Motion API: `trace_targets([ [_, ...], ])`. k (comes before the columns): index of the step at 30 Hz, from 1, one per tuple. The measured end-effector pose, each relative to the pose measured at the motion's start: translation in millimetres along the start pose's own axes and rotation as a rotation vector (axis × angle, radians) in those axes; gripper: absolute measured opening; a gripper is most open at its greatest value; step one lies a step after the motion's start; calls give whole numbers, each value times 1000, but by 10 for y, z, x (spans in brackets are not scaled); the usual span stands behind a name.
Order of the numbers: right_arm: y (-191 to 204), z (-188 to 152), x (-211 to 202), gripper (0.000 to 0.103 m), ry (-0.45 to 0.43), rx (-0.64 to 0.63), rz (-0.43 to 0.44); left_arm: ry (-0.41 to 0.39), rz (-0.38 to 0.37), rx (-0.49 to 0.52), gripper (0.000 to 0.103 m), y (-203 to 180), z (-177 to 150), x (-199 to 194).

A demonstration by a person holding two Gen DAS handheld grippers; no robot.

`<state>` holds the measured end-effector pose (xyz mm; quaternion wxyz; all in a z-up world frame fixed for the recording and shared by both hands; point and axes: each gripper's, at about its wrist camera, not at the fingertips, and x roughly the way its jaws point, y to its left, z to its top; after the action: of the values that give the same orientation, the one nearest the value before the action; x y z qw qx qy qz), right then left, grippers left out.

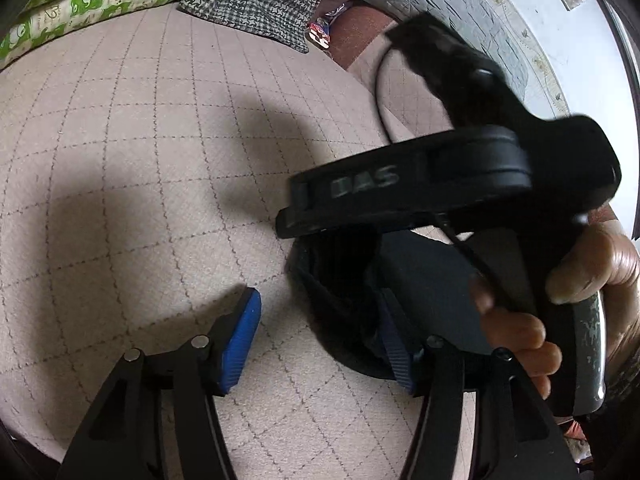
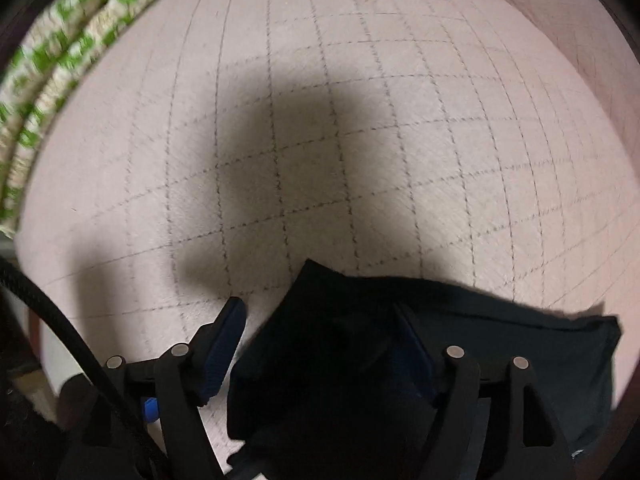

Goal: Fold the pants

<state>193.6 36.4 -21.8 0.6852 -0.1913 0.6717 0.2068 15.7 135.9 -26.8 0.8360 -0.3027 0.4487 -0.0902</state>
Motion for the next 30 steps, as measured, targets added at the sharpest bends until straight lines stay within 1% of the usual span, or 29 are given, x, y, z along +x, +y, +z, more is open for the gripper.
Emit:
trace_targets([
  [1,37,-2,9,77,-3,-8,-15,3,-1,0,58,2,-1,0],
  [2,64,3,12,67,-7,-14,-26,2,-4,-1,59,7,-3,-3],
  [3,72,-16,-6,53,-15,-30,-54,-1,-14,-6,60,7,-7,-10],
  [4,70,-17,-17,45,-21,-33,-61,-3,-26,-11,63,4,-7,-11],
  [5,60,-12,-26,31,-25,-26,-67,-6,-42,-15,66,-7,-10,-8],
  [6,-19,-36,-53,28,-29,-3,-34,-6,-58,-15,68,-28,-18,3],
  [8,-88,-73,-104,23,-47,19,5,1,-79,3,69,-98,-38,58],
  [10,-117,-130,-145,22,-66,26,23,10,-71,46,68,-205,-65,141],
  [11,-147,-175,-176,22,-75,28,26,13,-66,71,47,-254,-78,167],
  [12,-143,-207,-205,21,-89,28,27,28,-74,97,27,-306,-91,204],
  [13,-181,-272,-256,21,-102,25,28,52,-76,115,18,-341,-113,249],
  [15,-307,-445,-383,21,-125,25,41,39,-57,129,18,-372,-158,239],
  [18,-517,-680,-561,21,-172,46,62,18,-98,128,18,-471,-167,162],
  [21,-789,-941,-745,21,-221,84,73,14,-114,183,18,-757,-222,173],
  [24,-1162,-1144,-874,21,-249,120,82,45,-123,237,18,-1115,-313,292],
  [26,-1437,-1296,-919,21,-264,154,74,77,-148,262,18,-1386,-384,422],
  [27,-1513,-1275,-902,21,-267,171,71,88,-152,277,18,-1492,-405,476],
  [29,-1822,-1472,-881,21,-276,217,68,106,-155,319,19,-1725,-485,634],
  [30,-1859,-1467,-844,21,-278,233,69,121,-156,341,21,-1848,-556,717],
])
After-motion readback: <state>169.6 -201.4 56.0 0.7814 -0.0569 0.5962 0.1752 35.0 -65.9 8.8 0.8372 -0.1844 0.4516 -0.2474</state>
